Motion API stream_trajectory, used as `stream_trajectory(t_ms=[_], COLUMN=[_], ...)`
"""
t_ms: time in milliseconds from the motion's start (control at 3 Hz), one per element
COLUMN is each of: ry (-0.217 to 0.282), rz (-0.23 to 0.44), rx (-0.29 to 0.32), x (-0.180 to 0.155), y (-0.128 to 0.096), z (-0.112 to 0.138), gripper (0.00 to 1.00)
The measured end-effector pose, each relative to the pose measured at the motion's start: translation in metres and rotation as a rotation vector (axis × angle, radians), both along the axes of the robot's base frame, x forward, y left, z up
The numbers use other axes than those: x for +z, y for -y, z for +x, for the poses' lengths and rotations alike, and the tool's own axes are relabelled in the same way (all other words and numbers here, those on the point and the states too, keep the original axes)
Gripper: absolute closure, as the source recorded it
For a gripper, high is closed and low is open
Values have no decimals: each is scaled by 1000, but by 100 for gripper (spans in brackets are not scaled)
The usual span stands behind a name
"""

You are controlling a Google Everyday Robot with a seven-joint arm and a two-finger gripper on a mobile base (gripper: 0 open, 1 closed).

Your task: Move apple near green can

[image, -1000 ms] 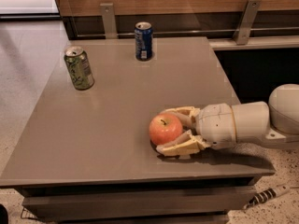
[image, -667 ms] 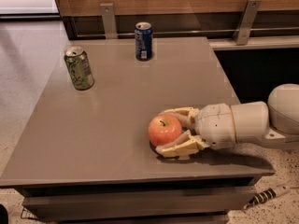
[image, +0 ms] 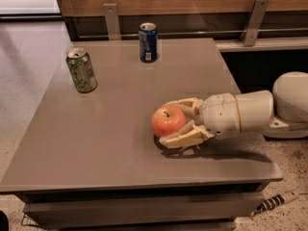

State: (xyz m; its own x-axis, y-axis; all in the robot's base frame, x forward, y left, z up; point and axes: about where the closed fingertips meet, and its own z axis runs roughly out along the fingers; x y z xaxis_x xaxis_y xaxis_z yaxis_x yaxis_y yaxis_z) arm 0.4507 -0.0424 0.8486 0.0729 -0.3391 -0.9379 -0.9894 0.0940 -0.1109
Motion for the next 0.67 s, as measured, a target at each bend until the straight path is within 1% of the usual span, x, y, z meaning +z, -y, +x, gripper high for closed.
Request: stream_trajectory(t_ms=[333,667], ry=[-22,-6], rz=[-8,-50], rx=[-13,-52], x=[12,51], y=[-1,-48], z=[51,125], gripper=[100,100])
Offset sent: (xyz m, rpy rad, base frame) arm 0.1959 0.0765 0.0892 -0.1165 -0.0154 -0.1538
